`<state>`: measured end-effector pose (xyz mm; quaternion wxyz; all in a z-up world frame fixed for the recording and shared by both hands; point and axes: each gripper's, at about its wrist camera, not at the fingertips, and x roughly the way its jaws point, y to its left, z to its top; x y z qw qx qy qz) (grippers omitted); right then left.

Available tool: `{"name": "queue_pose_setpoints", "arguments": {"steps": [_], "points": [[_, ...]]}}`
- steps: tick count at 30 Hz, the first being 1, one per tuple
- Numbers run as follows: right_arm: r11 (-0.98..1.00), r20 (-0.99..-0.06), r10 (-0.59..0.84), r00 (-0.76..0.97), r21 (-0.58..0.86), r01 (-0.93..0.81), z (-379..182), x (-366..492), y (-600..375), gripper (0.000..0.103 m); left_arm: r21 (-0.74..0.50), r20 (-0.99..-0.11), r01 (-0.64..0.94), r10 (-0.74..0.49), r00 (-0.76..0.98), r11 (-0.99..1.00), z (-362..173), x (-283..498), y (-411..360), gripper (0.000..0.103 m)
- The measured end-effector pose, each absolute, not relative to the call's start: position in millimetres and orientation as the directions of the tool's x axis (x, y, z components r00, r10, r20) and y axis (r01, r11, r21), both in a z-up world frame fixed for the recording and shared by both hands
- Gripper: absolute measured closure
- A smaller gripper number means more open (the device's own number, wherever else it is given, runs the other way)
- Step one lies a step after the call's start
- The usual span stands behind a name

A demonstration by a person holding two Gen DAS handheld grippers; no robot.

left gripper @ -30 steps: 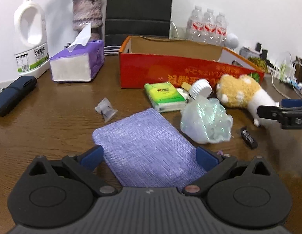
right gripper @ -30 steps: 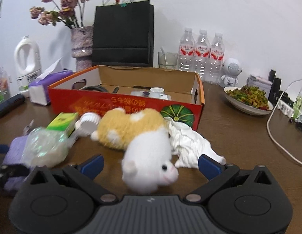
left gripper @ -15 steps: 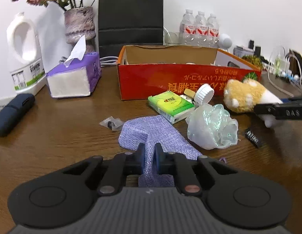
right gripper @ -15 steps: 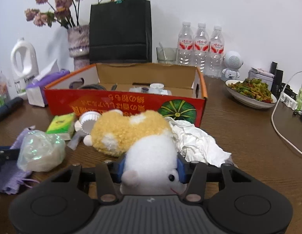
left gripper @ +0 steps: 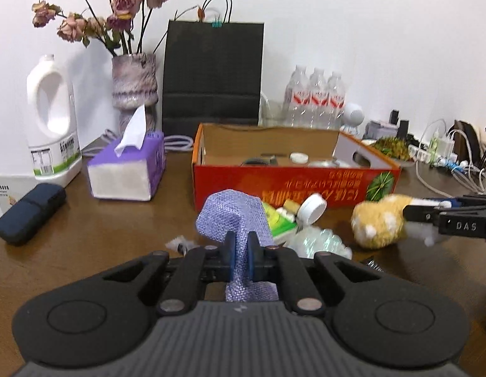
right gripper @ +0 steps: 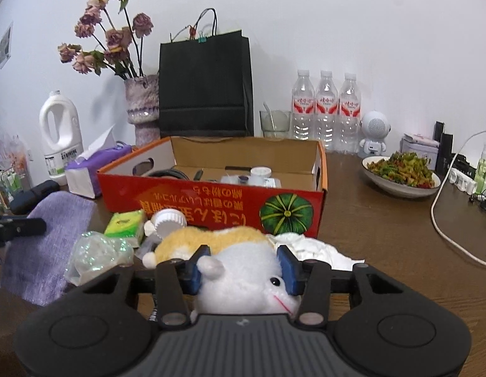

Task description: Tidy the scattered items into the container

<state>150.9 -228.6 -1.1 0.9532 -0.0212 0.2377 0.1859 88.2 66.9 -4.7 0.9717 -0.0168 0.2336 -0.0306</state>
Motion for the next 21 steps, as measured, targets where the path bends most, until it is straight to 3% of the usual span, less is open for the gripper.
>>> {"name": "queue_pose_setpoints", "arguments": {"steps": [6, 8, 14, 15, 17, 18, 19, 21], "points": [[0.920, -0.483, 0.359, 0.798, 0.039, -0.391, -0.2, 146.1, -226.1, 0.059, -0.049, -0.419, 0.071, -0.085, 0.904, 0.996, 8.0, 86.3, 62.0, 0.095], [0.910, -0.528, 0.381, 0.759, 0.067, -0.410, -5.4, 148.1, -225.7, 0.055, -0.056, -0.431, 0.074, -0.091, 0.898, 0.996, 4.0, 86.2, 62.4, 0.095], [0.904, -0.621, 0.373, 0.690, 0.074, -0.422, -24.4, 161.3, -220.1, 0.027, -0.115, -0.536, 0.047, -0.102, 0.838, 0.992, -26.2, 94.8, 76.9, 0.093], [0.904, -0.634, 0.372, 0.678, 0.081, -0.420, -26.6, 165.0, -218.9, 0.024, -0.113, -0.551, 0.037, -0.094, 0.829, 0.993, -30.4, 96.7, 77.8, 0.087], [0.904, -0.649, 0.368, 0.666, 0.084, -0.418, -30.7, 169.2, -216.3, 0.021, -0.108, -0.578, 0.011, -0.072, 0.813, 0.994, -37.8, 99.9, 79.0, 0.053], [0.906, -0.651, 0.364, 0.666, 0.080, -0.417, -32.6, 170.3, -215.4, 0.020, -0.113, -0.594, -0.007, -0.062, 0.802, 0.994, -41.6, 102.0, 79.5, 0.021], [0.908, -0.647, 0.356, 0.674, 0.069, -0.413, -33.7, 170.6, -214.1, 0.020, -0.114, -0.605, -0.018, -0.055, 0.795, 0.993, -44.7, 103.6, 79.3, 0.010], [0.909, -0.631, 0.364, 0.685, 0.080, -0.410, -34.6, 170.1, -214.2, 0.028, -0.083, -0.615, -0.014, -0.040, 0.788, 0.996, -49.6, 106.4, 74.3, 0.009]]}}
